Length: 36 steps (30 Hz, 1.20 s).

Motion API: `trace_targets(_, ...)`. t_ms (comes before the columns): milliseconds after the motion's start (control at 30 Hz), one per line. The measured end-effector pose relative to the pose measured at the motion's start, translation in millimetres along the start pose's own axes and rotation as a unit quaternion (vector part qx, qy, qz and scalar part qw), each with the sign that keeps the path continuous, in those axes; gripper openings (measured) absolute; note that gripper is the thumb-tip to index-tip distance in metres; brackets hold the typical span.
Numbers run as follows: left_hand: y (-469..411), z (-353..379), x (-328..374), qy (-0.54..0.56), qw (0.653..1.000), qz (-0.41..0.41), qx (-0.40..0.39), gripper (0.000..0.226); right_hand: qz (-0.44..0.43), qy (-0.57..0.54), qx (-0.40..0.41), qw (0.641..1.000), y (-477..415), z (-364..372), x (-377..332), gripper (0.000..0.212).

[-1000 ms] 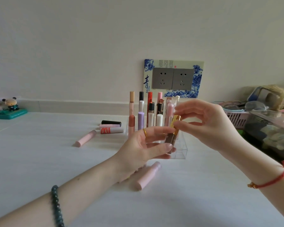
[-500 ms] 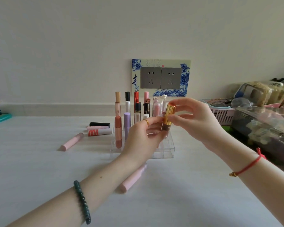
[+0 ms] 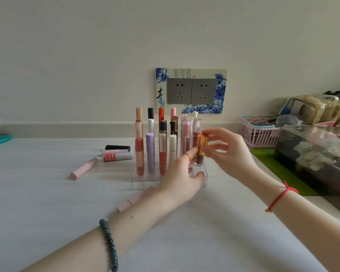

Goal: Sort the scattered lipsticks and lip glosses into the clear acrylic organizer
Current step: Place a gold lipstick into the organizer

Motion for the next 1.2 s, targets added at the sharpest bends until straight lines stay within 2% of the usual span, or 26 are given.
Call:
trace_targets(467, 2.0, 0.7, -5.4, 0.074, 0.994, -0.074, 0.013, 0.056, 0.030, 0.005, -0.023, 0.999, 6.7, 17.3, 12.8, 0.033)
trace_targets(1200, 8.0, -1.4, 1.5, 0.074, 0.994, -0.078, 0.033, 0.054, 0.007, 0.051, -0.039, 0.998, 8.1, 23.1, 11.8, 0.035)
Point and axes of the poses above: each hand's wrist, its own y-axis away from the middle knuckle, its own z-axis out of the palm, x = y × z, the point moved 2 cm from there along -y, towards the middle knuckle, and after that the axes turned 12 degrees about y, right-handed, at the moved point
